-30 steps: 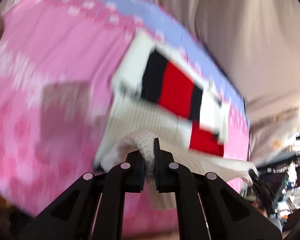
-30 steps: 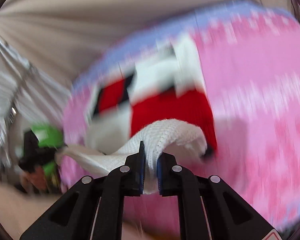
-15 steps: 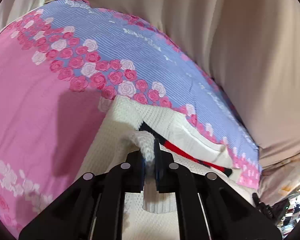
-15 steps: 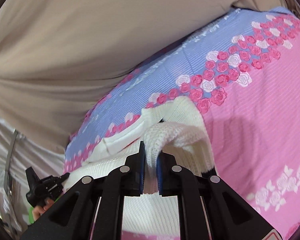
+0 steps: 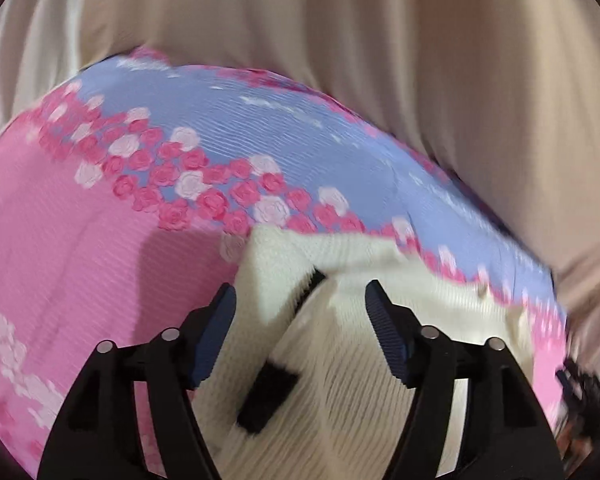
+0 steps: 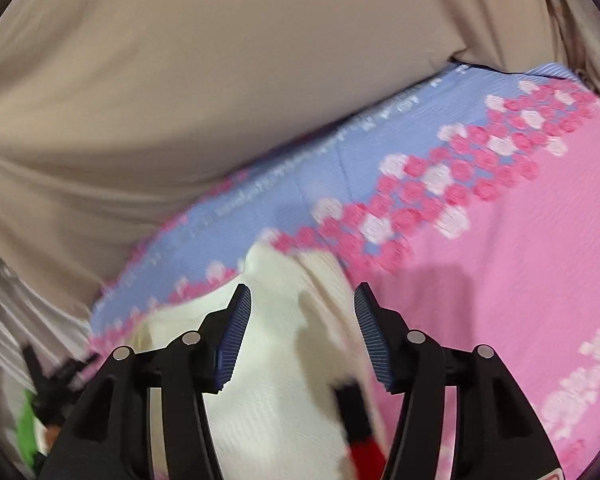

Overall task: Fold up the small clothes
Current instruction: 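Lower the folded hem onto the sweater and open the right gripper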

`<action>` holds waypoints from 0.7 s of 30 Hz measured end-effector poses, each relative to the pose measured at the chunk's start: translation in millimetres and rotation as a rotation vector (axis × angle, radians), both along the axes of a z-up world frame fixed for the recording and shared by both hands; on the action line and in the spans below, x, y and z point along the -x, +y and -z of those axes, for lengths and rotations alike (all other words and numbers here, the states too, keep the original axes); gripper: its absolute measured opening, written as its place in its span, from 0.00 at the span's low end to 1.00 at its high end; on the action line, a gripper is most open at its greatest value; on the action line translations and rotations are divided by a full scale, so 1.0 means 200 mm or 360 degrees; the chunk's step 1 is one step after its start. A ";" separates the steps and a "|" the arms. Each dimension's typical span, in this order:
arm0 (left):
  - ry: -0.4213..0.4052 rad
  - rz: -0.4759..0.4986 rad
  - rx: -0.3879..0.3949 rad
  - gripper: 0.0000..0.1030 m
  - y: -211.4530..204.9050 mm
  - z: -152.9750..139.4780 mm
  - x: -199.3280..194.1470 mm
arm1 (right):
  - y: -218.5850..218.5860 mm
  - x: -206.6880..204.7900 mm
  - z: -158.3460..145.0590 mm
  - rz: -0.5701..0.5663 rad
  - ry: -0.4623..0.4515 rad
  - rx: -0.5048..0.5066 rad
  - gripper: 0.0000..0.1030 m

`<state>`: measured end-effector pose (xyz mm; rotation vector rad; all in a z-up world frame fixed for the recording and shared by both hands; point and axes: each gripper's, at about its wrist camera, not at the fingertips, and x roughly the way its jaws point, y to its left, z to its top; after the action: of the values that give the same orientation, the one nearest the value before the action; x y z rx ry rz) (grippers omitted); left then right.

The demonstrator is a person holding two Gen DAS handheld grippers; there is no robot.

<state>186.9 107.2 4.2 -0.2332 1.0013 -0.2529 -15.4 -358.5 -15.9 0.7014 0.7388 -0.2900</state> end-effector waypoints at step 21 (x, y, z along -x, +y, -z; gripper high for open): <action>0.0336 -0.0114 -0.0101 0.12 -0.11 0.26 -0.29 | -0.12 -0.38 0.32 -0.0085 0.0380 -0.0084 0.08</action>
<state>243.9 85.8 -47.7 -0.2409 1.2057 -0.1329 60.0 -382.8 -79.4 0.7028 0.9940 -0.3095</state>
